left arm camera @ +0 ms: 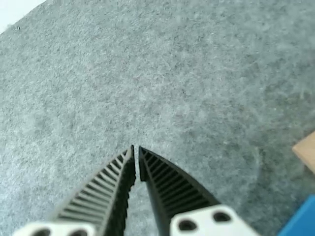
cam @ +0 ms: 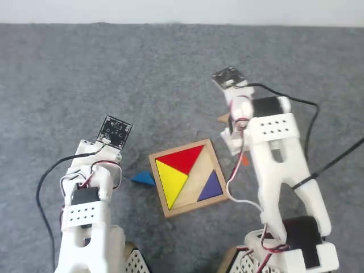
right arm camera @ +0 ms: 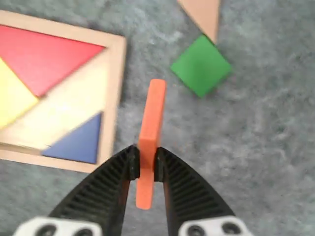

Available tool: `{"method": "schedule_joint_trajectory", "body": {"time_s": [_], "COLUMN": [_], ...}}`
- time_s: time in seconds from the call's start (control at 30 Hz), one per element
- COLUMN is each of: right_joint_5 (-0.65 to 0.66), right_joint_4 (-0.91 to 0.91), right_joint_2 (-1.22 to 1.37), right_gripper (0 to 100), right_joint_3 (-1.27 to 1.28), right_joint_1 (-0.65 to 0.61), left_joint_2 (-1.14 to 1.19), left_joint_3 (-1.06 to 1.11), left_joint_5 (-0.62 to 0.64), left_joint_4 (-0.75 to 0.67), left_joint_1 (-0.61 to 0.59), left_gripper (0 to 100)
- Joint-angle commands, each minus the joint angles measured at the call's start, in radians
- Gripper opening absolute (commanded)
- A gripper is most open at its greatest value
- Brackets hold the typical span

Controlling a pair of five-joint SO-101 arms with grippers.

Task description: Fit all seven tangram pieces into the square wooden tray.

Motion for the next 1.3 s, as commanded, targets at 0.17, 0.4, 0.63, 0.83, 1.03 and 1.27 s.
{"method": "schedule_joint_trajectory", "body": {"time_s": [0.17, 0.4, 0.63, 0.83, 1.03, 1.27], "right_joint_5": [-0.201, -0.301, -0.384, -0.420, -0.414, -0.381], "right_joint_4": [0.004, -0.077, -0.104, -0.171, -0.194, -0.196], "right_joint_2": [0.027, 0.263, 0.292, 0.292, 0.303, 0.303], "right_gripper": [0.8, 0.8, 0.8, 0.8, 1.3, 13.5], "right_joint_3": [-0.054, -0.058, -0.060, -0.060, -0.058, -0.058], "right_joint_1": [-0.231, -0.262, -0.252, -0.209, -0.214, -0.294], "left_joint_2": [-0.026, -0.026, -0.026, -0.026, -0.026, -0.026], "left_joint_3": [-0.008, -0.008, -0.008, -0.008, -0.008, -0.008], "left_joint_5": [-0.009, -0.011, -0.011, -0.011, -0.011, -0.011], "left_joint_4": [-0.020, -0.020, -0.021, -0.021, -0.021, -0.021], "left_joint_1": [0.005, 0.005, 0.005, 0.005, 0.005, 0.005], "left_gripper": [1, 1, 1, 1, 1, 1]}}
